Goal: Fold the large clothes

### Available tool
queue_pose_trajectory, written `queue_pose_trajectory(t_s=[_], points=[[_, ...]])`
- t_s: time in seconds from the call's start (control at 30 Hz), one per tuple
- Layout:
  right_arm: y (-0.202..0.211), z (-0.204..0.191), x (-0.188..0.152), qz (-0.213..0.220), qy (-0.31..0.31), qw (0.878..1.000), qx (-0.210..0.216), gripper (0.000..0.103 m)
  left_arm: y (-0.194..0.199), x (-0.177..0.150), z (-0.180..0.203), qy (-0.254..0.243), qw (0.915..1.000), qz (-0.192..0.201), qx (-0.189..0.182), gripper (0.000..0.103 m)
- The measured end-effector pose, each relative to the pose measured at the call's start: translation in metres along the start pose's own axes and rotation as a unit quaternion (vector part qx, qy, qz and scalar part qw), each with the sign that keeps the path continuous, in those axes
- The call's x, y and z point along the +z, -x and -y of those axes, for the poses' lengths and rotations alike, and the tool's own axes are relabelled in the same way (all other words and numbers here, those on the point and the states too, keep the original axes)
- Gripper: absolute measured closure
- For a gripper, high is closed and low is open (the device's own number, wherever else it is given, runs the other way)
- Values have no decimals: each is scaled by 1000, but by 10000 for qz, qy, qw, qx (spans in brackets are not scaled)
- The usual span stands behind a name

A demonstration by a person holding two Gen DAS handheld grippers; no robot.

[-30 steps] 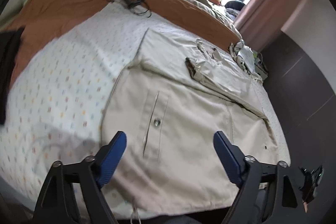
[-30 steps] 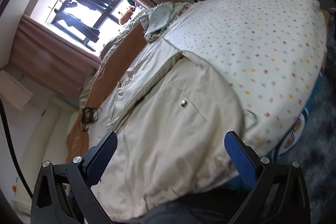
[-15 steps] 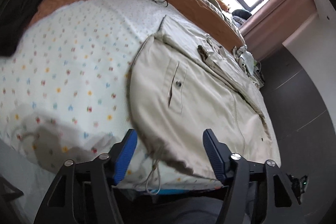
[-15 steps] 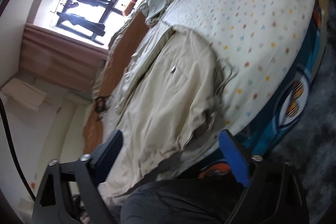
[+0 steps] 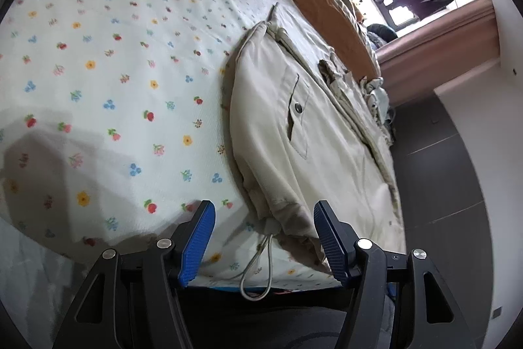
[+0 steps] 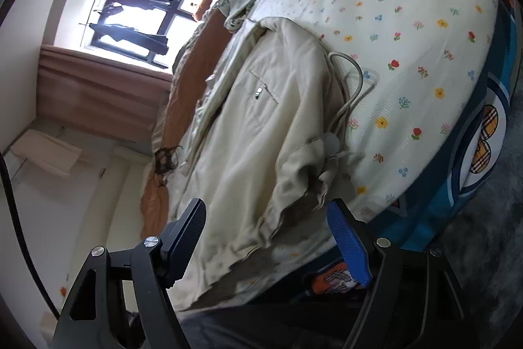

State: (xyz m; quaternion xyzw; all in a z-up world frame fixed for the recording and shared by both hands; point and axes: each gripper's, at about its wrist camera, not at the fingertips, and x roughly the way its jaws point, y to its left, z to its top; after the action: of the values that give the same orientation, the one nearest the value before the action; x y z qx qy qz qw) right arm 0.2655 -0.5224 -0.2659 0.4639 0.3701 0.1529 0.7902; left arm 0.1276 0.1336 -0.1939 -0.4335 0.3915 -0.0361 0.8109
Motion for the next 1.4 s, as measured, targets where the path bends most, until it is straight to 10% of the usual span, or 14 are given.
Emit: queue_pose_trajectory(t_s=[0.5,0.83,1.03,1.1,1.13,1.4], points=[[-9,5,17,239,-97,9983,529,36,-22,22,7,322,9963,-96,-793,39],[-28,1,30,256,-89,9993,270,37,-49,40,8,293,9983,-181,-460,51],[-31,10,32,269,-431,9987,-88,77,-58,35,13,204,9986,-383,-290,59],[-29,16,29,264,-508,9984,-6,80,-58,30,19,30,9987,-473,-197,68],[-29,17,28,260,-508,9984,9,81,-57,31,18,38,9990,-452,17,89],[-7,-5,31,314,-229,9992,52,93,-30,29,24,78,9994,-73,-323,97]])
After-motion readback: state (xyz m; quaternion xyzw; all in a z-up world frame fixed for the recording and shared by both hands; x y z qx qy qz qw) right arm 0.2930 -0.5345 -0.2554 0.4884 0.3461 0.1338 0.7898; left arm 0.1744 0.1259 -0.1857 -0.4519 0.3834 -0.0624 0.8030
